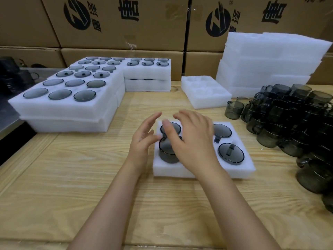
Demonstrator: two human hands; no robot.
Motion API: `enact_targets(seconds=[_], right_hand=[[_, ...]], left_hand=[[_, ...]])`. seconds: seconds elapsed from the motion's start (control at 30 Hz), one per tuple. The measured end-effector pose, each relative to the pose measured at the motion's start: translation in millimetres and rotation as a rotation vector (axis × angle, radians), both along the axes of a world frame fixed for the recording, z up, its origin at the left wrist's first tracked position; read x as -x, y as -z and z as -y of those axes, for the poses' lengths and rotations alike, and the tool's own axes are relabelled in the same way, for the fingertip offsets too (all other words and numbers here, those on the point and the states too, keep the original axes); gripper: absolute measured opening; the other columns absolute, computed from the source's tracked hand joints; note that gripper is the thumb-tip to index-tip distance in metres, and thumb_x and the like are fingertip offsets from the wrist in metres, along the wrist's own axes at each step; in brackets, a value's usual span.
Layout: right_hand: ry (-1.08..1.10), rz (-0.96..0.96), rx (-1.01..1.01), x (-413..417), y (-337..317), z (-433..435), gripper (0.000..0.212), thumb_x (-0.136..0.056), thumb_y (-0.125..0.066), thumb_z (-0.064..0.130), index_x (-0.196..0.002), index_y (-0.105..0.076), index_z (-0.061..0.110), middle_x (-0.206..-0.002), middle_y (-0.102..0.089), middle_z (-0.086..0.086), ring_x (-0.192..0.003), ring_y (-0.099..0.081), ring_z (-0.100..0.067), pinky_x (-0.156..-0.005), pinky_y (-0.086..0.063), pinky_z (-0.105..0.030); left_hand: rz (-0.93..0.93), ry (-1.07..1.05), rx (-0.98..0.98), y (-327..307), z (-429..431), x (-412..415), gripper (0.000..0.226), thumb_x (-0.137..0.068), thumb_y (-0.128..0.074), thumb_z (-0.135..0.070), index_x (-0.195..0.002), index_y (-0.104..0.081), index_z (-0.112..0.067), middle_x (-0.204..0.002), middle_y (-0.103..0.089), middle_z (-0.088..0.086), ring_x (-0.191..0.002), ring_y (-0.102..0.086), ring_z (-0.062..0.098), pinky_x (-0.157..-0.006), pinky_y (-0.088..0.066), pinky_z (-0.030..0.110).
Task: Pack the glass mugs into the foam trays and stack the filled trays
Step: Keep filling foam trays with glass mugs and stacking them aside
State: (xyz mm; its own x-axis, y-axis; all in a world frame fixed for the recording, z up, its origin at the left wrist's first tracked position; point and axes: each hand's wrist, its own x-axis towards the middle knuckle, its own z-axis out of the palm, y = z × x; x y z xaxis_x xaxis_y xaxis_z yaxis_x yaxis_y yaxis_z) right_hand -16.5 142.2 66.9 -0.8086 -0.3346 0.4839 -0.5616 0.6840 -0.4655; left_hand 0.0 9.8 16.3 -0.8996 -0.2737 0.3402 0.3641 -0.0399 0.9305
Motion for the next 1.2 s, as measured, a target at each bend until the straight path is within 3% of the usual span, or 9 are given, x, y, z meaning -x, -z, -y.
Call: enact_targets(seconds=[0.2,0.4,0.53,0.67,0.73,0.83,1.03,1.1,1.2], right_hand=[[-0.228,0.300,-0.493,21,15,29,0.059,-0.098,-0.004,0.050,-0.151,-0.009,0.024,-0.159,0.002,0.004,-0.145,0.013,-0.017,-0.114,0.014,-0.046],[-0.145,0.206,-0.651,22,28,37,0.056,-0.097,-0.016,0.030,-0.150,0.000,0.021,-0.158,0.006,0.006,-0.144,0.016,-0.021,-0.108,0.018,-0.060],[-0.121,0.162,-0.522,15,23,33,0.049,-0.098,-0.022,0.025,-0.146,-0.023,0.017,-0.154,-0.023,-0.002,-0.143,-0.014,-0.022,-0.114,-0.002,-0.054],[-0.026,-0.060,-0.054,3,13,5,0.037,-0.097,-0.026,0.026,-0.106,-0.060,0.017,-0.102,-0.067,0.003,-0.103,-0.057,-0.019,-0.105,-0.028,-0.041],[0.126,-0.188,0.054,5,9,-26,0.042,-0.096,-0.029,0.033,-0.105,-0.066,0.016,-0.116,-0.065,0.001,-0.118,-0.052,-0.019,-0.110,-0.019,-0.044],[0.310,0.094,-0.207,15,12,-69,0.053,-0.096,-0.018,0.049,-0.133,-0.048,0.025,-0.147,-0.039,0.007,-0.140,-0.024,-0.019,-0.113,0.006,-0.047],[0.488,0.289,-0.264,22,26,-72,0.045,-0.094,-0.032,0.050,-0.129,-0.047,0.027,-0.154,-0.021,0.015,-0.124,-0.038,-0.025,-0.094,-0.034,-0.041],[0.504,0.273,-0.216,24,28,-73,0.047,-0.092,-0.034,0.051,-0.130,-0.047,0.026,-0.153,-0.025,0.016,-0.122,-0.040,-0.025,-0.088,-0.038,-0.038],[0.518,0.249,-0.127,24,29,-73,0.046,-0.092,-0.034,0.050,-0.130,-0.047,0.027,-0.149,-0.033,0.015,-0.120,-0.043,-0.024,-0.086,-0.038,-0.037]], left_hand=[[0.041,0.047,-0.280,6,4,4,0.047,-0.077,-0.041,-0.024,-0.122,-0.056,-0.023,-0.134,-0.056,0.005,-0.128,-0.050,0.017,-0.106,-0.039,0.033],[0.081,-0.030,-0.052,10,-6,9,0.030,-0.091,-0.047,-0.008,-0.114,-0.063,-0.021,-0.136,-0.053,-0.006,-0.121,-0.052,-0.001,-0.088,-0.044,0.009],[0.080,-0.037,-0.080,13,-8,11,0.025,-0.094,-0.051,-0.014,-0.114,-0.062,-0.024,-0.133,-0.055,-0.010,-0.124,-0.050,0.002,-0.093,-0.044,0.014],[0.105,-0.037,-0.117,15,-5,13,0.032,-0.080,-0.063,-0.023,-0.111,-0.065,-0.027,-0.130,-0.058,-0.010,-0.125,-0.051,0.007,-0.095,-0.043,0.023],[0.122,-0.026,-0.077,16,-5,14,0.033,-0.076,-0.063,-0.022,-0.108,-0.067,-0.029,-0.134,-0.054,-0.016,-0.126,-0.047,-0.002,-0.091,-0.043,0.015],[0.126,-0.020,0.037,15,-5,12,0.034,-0.077,-0.061,-0.025,-0.110,-0.067,-0.029,-0.139,-0.046,-0.021,-0.126,-0.040,-0.012,-0.088,-0.039,0.004],[0.210,-0.031,0.065,8,-8,10,0.029,-0.093,-0.053,-0.005,-0.112,-0.065,-0.022,-0.143,-0.042,-0.020,-0.135,-0.035,-0.002,-0.106,-0.035,0.022],[0.179,-0.118,0.231,-1,-9,3,0.027,-0.096,-0.051,-0.005,-0.114,-0.064,-0.021,-0.140,-0.048,-0.013,-0.136,-0.038,0.005,-0.105,-0.035,0.019],[-0.207,-0.372,1.011,-21,-20,-13,0.029,-0.094,-0.045,-0.019,-0.113,-0.067,-0.016,-0.124,-0.063,-0.006,-0.127,-0.051,0.016,-0.110,-0.032,0.039]])
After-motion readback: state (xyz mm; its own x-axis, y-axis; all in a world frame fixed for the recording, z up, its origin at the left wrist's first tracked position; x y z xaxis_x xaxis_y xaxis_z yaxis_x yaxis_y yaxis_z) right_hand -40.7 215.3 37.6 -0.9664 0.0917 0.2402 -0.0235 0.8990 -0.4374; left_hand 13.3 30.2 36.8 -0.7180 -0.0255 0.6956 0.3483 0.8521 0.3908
